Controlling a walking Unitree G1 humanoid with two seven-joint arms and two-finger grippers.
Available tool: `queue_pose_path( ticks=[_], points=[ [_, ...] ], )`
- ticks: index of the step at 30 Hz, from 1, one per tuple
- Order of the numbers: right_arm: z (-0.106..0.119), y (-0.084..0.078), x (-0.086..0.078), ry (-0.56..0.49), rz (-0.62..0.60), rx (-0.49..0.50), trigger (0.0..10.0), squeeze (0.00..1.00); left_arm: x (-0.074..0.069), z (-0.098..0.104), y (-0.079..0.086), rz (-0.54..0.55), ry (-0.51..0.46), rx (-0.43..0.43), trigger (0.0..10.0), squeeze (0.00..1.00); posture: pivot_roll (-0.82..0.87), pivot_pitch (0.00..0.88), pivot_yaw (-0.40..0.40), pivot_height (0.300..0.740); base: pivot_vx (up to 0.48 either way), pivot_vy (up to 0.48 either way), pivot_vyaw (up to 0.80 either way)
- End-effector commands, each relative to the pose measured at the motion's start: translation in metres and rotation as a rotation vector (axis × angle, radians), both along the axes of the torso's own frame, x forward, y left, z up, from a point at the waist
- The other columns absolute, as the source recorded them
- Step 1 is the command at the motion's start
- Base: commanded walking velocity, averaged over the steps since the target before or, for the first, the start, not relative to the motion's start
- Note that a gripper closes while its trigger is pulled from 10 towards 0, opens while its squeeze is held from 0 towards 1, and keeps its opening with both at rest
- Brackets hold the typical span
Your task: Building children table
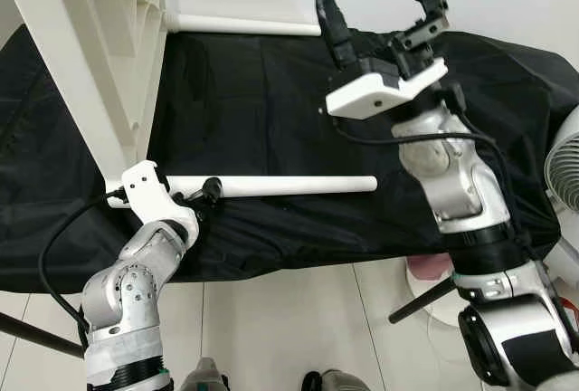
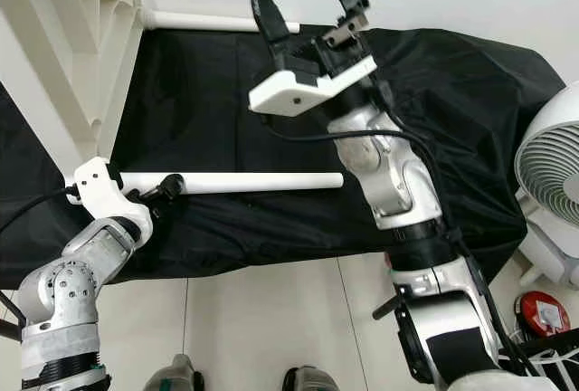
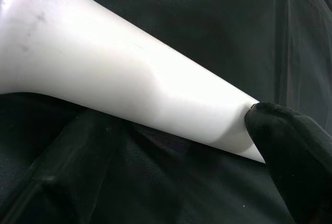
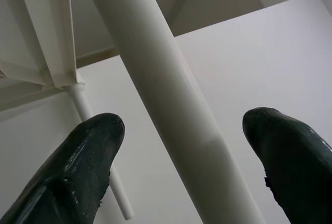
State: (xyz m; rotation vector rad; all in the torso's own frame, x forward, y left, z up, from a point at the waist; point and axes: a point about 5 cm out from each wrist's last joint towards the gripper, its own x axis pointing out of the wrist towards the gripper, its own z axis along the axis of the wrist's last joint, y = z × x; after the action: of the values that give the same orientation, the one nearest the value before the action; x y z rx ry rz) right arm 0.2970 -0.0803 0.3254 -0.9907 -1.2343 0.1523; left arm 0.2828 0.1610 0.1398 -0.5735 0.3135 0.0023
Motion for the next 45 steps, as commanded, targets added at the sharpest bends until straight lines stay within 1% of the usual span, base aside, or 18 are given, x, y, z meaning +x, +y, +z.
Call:
queue_pose_path(
  ticks=[1,4,9,11,15,18,23,24,25,28,32,34,35,36,37,38,43,45],
  points=[
    [0.006,0.004,0.0,0.018,0.022,-0.025,10.0,0.0,0.003,-0.001,-0.01,-0.041,0.006,-0.006,10.0,0.0,0.08,0.047,-0.016,0.74,0.0,0.0,0.0],
    [0.013,0.004,0.004,0.038,0.011,-0.04,10.0,0.0,0.004,-0.001,-0.011,-0.048,0.004,-0.006,10.0,0.0,0.07,0.043,-0.01,0.74,0.0,0.0,0.0],
    [0.029,0.009,0.018,0.077,-0.047,-0.126,10.0,0.0,0.007,-0.001,-0.015,-0.066,0.002,-0.007,10.0,0.0,0.06,0.041,-0.007,0.74,0.0,0.0,0.0],
    [0.032,0.01,0.019,0.079,-0.055,-0.136,10.0,0.0,0.008,-0.001,-0.016,-0.067,0.002,-0.007,10.0,0.0,0.06,0.041,-0.007,0.74,0.0,0.0,0.0],
    [0.045,0.018,0.024,0.102,-0.107,-0.215,10.0,0.0,0.009,-0.002,-0.016,-0.073,0.0,-0.009,10.0,0.0,0.05,0.042,-0.006,0.74,0.0,0.0,0.0],
    [0.048,0.023,0.025,0.105,-0.119,-0.26,10.0,0.0,0.01,-0.003,-0.017,-0.074,0.0,-0.011,10.0,0.0,0.04,0.041,-0.008,0.74,0.0,0.0,0.0],
    [0.048,0.027,0.026,0.119,-0.118,-0.278,10.0,0.0,0.01,-0.003,-0.018,-0.075,-0.001,-0.012,10.0,0.0,0.04,0.04,-0.01,0.74,0.0,0.0,0.0],
    [0.046,0.029,0.027,0.147,-0.114,-0.298,4.2,0.0,0.01,-0.003,-0.018,-0.074,-0.002,-0.013,10.0,0.0,0.04,0.039,-0.012,0.74,0.0,0.0,0.0],
    [0.045,0.031,0.028,0.17,-0.11,-0.313,0.0,0.0,0.01,-0.003,-0.018,-0.073,-0.002,-0.014,10.0,0.0,0.04,0.039,-0.012,0.74,0.0,0.0,0.0],
    [0.044,0.032,0.029,0.198,-0.124,-0.352,0.0,0.0,0.01,-0.004,-0.019,-0.075,-0.003,-0.015,10.0,0.0,0.04,0.036,-0.015,0.74,0.0,0.0,0.0],
    [0.046,0.029,0.029,0.215,-0.134,-0.339,0.0,0.0,0.01,-0.003,-0.022,-0.09,-0.01,-0.003,10.0,0.0,0.04,0.032,-0.019,0.74,0.0,0.0,0.0],
    [0.052,0.026,0.029,0.226,-0.139,-0.29,0.0,0.0,0.01,-0.002,-0.026,-0.108,-0.015,0.015,10.0,0.0,0.04,0.032,-0.021,0.74,0.0,0.0,0.0],
    [0.055,0.024,0.029,0.243,-0.134,-0.245,0.0,0.0,0.009,-0.002,-0.027,-0.112,-0.014,0.015,10.0,0.0,0.04,0.03,-0.024,0.74,0.0,0.0,0.0],
    [0.055,0.024,0.029,0.243,-0.134,-0.245,0.0,0.0,0.009,-0.002,-0.027,-0.112,-0.014,0.015,10.0,0.0,0.04,0.03,-0.024,0.74,0.0,0.0,0.0],
    [0.061,0.02,0.028,0.284,-0.117,-0.138,0.0,0.0,0.008,-0.002,-0.031,-0.12,-0.008,0.013,10.0,0.0,0.04,0.029,-0.026,0.74,0.0,0.0,0.0],
    [0.063,0.018,0.027,0.297,-0.11,-0.105,0.0,0.0,0.008,-0.002,-0.032,-0.123,-0.005,0.014,10.0,0.0,0.04,0.029,-0.026,0.74,0.0,0.0,0.0],
    [0.065,0.014,0.025,0.311,-0.105,-0.052,0.0,0.0,0.008,-0.002,-0.033,-0.124,-0.003,0.018,10.0,0.0,0.04,0.029,-0.028,0.74,0.0,0.0,0.0],
    [0.068,0.005,0.022,0.325,-0.096,0.042,0.0,0.0,0.009,-0.001,-0.031,-0.098,-0.003,0.011,10.0,0.0,0.04,0.03,-0.026,0.74,0.0,0.0,0.0]
  ],
)
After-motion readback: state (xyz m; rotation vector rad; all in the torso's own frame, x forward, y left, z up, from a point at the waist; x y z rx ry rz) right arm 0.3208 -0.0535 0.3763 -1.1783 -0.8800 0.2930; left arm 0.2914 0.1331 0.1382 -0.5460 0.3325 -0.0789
